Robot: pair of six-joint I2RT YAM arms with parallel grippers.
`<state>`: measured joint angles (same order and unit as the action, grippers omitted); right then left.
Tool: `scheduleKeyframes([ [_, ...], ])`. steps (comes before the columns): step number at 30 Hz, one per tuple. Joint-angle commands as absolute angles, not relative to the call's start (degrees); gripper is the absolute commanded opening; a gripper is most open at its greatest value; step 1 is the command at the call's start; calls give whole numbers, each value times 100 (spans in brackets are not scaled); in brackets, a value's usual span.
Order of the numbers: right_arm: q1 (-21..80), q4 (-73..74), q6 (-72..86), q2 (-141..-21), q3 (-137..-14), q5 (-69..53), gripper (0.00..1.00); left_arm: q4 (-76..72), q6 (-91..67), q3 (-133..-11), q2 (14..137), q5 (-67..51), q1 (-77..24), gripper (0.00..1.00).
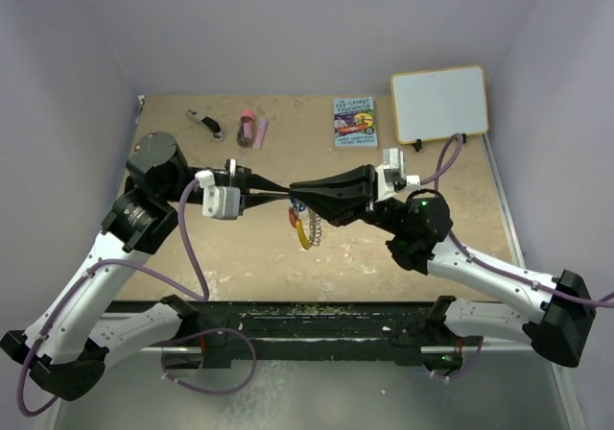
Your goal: Put the keys on the keyring
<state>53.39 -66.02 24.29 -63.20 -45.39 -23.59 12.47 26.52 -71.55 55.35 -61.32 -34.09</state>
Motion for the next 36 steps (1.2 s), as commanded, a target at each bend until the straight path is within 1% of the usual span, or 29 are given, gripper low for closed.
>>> scheduleKeyframes([
  [1,5470,-5661,2007,-6172,-4624,-2100,7,1291,2954,-7541,5607,-6275,-3419,3],
  [10,5528,-4777,1722,-5732,-4590,-1882,8,1694,3177,-7784,5772,-6239,-3409,3],
  [16,5528,-4452,1618,-5528,-4597,-1768,8,1731,3152,-7837,5854,-6248,-3412,3],
  [21,5528,-4339,1572,-5477,-4606,-1715,4,1700,3077,-7879,5904,-6251,-3408,3],
  [23,5528,-4308,1572,-5460,-4606,-1697,4,1718,3084,-7897,5914,-6238,-3408,3],
  [25,5528,-4256,1537,-5443,-4613,-1719,7,1756,3108,-7913,5923,-6227,-3408,3],
  [27,5528,-4144,1498,-5416,-4661,-1730,15,1789,3135,-7935,5941,-6238,-3410,3],
  [28,5524,-4064,1487,-5409,-4686,-1721,17,1799,3137,-7943,5941,-6244,-3410,3],
  [31,5528,-3932,1448,-5389,-4739,-1697,19,1802,3144,-7967,5960,-6256,-3410,3],
  [32,5528,-3908,1439,-5383,-4738,-1688,17,1806,3146,-7969,5962,-6255,-3406,3],
  [35,5528,-3861,1417,-5370,-4737,-1679,6,1881,3174,-8008,5974,-6273,-3412,3],
  [36,5528,-3859,1415,-5364,-4737,-1679,4,1930,3203,-8020,5976,-6281,-3416,3],
])
